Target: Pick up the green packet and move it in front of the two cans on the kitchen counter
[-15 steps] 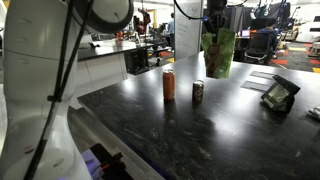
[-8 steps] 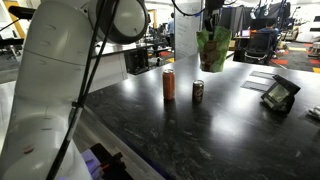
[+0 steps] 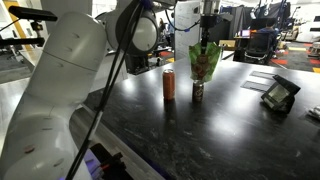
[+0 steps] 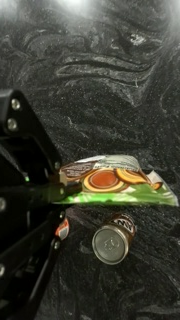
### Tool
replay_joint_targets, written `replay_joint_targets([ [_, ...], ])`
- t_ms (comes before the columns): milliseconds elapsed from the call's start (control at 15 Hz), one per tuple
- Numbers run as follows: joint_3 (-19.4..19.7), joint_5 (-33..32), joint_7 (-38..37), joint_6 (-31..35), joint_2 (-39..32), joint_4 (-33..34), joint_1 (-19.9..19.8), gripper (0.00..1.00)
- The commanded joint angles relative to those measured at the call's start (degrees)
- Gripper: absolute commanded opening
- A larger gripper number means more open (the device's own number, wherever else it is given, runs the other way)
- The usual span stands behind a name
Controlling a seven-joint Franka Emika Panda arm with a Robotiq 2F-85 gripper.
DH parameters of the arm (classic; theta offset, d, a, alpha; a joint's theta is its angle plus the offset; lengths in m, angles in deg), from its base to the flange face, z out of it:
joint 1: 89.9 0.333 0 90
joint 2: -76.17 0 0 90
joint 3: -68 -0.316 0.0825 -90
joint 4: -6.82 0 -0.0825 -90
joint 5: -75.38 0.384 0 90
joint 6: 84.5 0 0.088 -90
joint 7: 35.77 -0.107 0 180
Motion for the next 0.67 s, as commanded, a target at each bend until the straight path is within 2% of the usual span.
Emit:
replay_joint_targets([
  [0, -1.21, 0.60, 4.83, -1.72, -3.19, 2.81, -0.39, 0.01],
  [267, -0.86, -0.72, 6.07, -1.60, -4.08, 1.84, 0.07, 0.01],
  [333, -0.75, -1.24, 6.54, -1.89, -3.97, 1.54, 0.23, 0.29],
  [400, -0.65, -1.75, 7.03, -1.98, -3.81, 1.32, 0.36, 0.29],
  [600, -0.62, -2.63, 7.79, -2.98, -2.30, 0.85, 0.51, 0.50],
])
